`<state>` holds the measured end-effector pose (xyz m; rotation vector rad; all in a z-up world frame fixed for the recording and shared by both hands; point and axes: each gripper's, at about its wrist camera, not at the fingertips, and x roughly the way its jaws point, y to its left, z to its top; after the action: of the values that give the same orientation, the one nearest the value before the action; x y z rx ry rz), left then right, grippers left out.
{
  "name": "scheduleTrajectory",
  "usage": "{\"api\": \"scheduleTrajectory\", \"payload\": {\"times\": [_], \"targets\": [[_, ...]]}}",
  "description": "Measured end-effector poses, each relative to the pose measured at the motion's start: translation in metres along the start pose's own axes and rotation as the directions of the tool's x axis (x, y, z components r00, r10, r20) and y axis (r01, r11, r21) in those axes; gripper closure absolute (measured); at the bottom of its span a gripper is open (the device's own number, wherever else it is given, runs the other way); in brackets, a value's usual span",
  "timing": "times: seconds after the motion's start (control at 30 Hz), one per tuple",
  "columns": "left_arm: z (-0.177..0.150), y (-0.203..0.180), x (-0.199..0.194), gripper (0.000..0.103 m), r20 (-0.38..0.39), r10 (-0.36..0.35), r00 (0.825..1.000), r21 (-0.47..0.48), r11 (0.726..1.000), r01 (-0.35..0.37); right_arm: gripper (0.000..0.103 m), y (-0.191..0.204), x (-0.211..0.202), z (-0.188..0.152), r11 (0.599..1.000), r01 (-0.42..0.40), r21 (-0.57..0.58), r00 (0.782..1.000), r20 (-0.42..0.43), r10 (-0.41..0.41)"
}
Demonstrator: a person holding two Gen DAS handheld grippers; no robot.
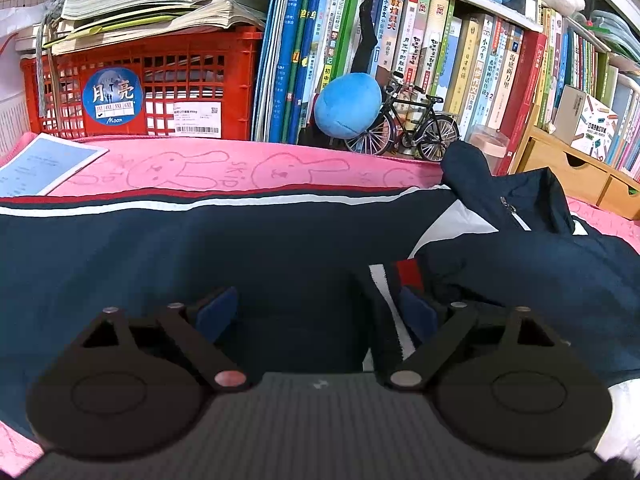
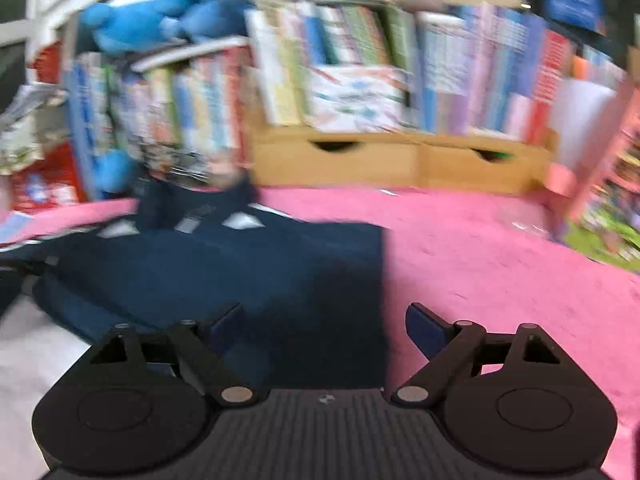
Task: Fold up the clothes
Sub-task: 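Move the left gripper to the other sleeve cuff and grasp it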
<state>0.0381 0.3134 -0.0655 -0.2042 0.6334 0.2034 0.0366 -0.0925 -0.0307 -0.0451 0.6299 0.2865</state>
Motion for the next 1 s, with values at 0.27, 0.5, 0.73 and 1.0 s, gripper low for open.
{"api": "scheduleTrajectory", "payload": {"times": [0.27, 0.5, 0.73, 1.0], "targets": [[0.0, 0.002, 0.001, 0.007, -0.002, -0.013, 1.0, -0.004, 1.0, 0.013, 0.018, 0.02, 0.047, -0.021, 0.999, -0.01, -0.036, 0.996, -0.093, 0.006], [0.003, 0.005, -0.015, 0.0, -0.032, 0.0, 0.999, 0.001, 1.0, 0.0, 0.011, 0.034, -0.006, -0.028, 0.997, -0.081, 0.009, 0.997, 0.008, 0.081], [0.005, 0.026, -0.056, 0.0, -0.014, 0.002, 1.0, -0.075, 0.997, -0.003, 0.005, 0.025, -0.046, -0.047, 0.978, -0.194, 0.081, 0.976, 0.112, 0.184], [0.009, 0.105, -0.087, 0.0, 0.097, 0.424, 0.901, -0.189, 0.896, -0.402, 0.005, 0.049, -0.025, -0.059, 0.98, -0.197, 0.025, 0.98, 0.047, 0.195]]}}
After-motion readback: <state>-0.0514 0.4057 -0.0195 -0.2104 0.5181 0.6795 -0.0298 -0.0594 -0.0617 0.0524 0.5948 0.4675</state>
